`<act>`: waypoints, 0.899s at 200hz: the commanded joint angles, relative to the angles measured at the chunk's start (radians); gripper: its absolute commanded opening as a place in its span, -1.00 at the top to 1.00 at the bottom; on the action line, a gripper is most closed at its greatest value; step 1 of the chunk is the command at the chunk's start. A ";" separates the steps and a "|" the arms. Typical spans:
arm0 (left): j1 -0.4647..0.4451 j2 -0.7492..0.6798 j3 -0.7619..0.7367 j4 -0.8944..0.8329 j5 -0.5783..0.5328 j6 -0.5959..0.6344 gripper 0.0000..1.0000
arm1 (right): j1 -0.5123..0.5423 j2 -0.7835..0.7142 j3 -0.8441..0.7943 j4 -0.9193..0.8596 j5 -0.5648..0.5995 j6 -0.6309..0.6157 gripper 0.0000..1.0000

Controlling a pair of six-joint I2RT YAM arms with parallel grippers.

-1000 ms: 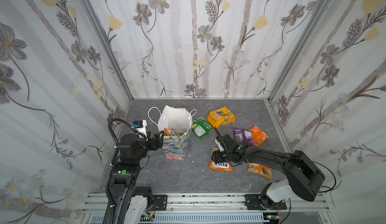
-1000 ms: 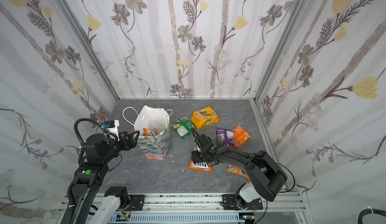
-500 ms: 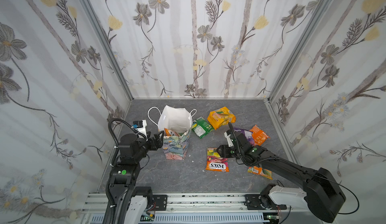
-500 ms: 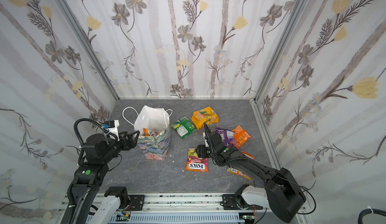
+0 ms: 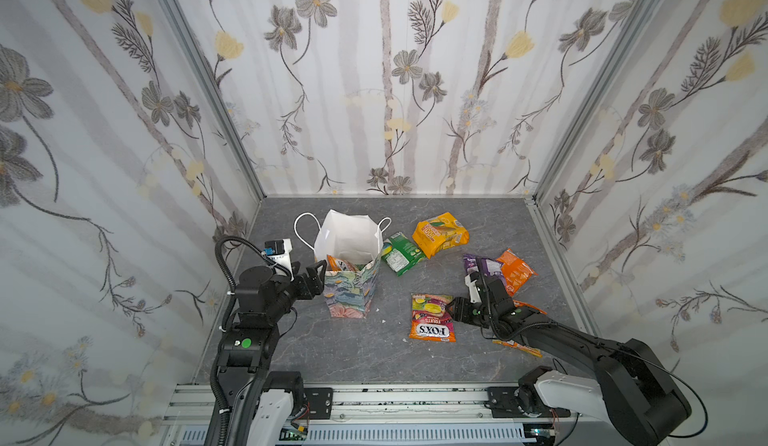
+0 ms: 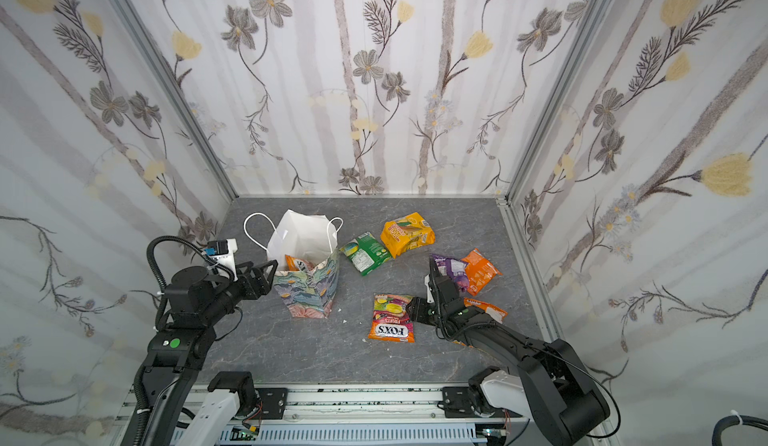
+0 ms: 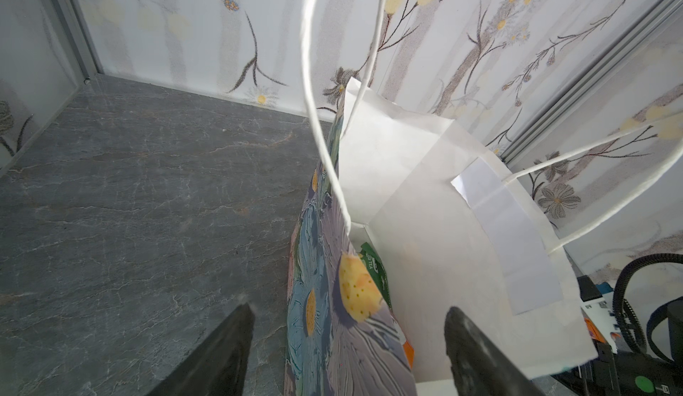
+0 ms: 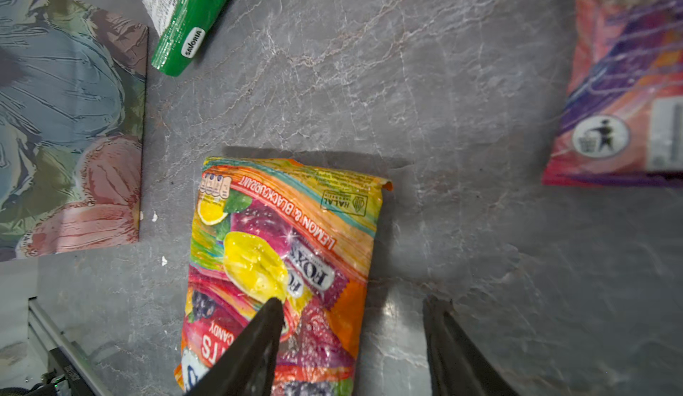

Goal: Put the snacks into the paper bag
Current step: 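Close the right gripper on the packet's edge and lift it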

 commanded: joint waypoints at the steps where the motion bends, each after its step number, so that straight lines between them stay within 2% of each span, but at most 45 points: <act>1: 0.000 0.000 -0.002 0.033 0.009 -0.002 -0.61 | -0.023 0.019 -0.012 0.137 -0.070 0.033 -0.21; 56: 0.000 -0.002 -0.002 0.035 0.007 -0.001 -0.61 | -0.066 0.131 0.000 0.235 -0.135 0.059 -0.17; 119: 0.000 -0.002 -0.004 0.042 0.019 -0.003 -0.61 | -0.066 0.213 0.023 0.297 -0.128 0.083 -0.10; 150: 0.000 -0.004 -0.005 0.044 0.021 -0.002 -0.62 | -0.068 0.271 0.051 0.326 -0.122 0.093 0.00; 180: 0.000 -0.005 -0.004 0.044 0.022 -0.002 -0.62 | -0.068 0.325 0.099 0.297 -0.119 0.066 0.23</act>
